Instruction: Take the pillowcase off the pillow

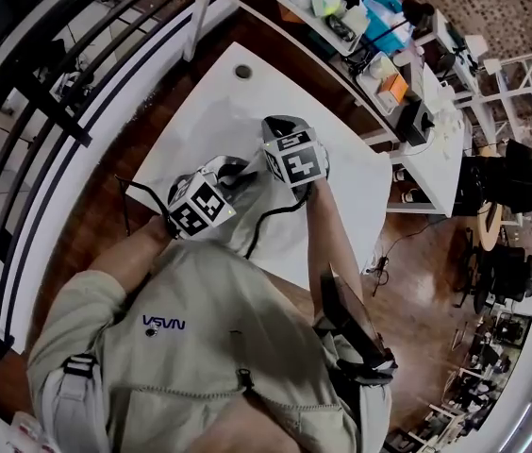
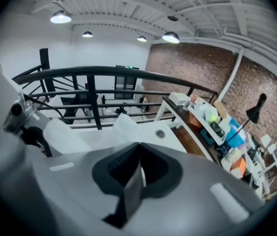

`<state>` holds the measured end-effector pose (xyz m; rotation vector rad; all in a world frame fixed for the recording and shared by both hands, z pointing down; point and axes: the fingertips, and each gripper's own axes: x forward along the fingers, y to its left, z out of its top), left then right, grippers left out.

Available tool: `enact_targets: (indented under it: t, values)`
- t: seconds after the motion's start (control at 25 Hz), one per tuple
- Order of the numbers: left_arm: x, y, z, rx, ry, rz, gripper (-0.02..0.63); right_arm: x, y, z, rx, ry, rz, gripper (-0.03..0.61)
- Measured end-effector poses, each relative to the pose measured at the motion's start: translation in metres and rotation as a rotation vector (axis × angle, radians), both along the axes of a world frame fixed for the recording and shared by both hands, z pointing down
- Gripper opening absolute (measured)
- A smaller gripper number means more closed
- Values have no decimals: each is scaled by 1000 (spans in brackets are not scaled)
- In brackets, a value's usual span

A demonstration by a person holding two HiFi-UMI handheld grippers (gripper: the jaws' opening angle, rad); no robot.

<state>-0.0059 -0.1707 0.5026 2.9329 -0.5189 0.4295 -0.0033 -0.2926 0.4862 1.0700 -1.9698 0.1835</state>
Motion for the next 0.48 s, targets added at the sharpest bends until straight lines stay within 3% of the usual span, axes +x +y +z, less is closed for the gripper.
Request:
enact_targets:
  t: [0.24,0.48]
  values:
    - [-21,2,-18,59,30,-25,31,41,-6,0,-4,83,137,5]
    - [-41,-11,-24,24,95,-81,32,123,5,5,-13,85,374,5]
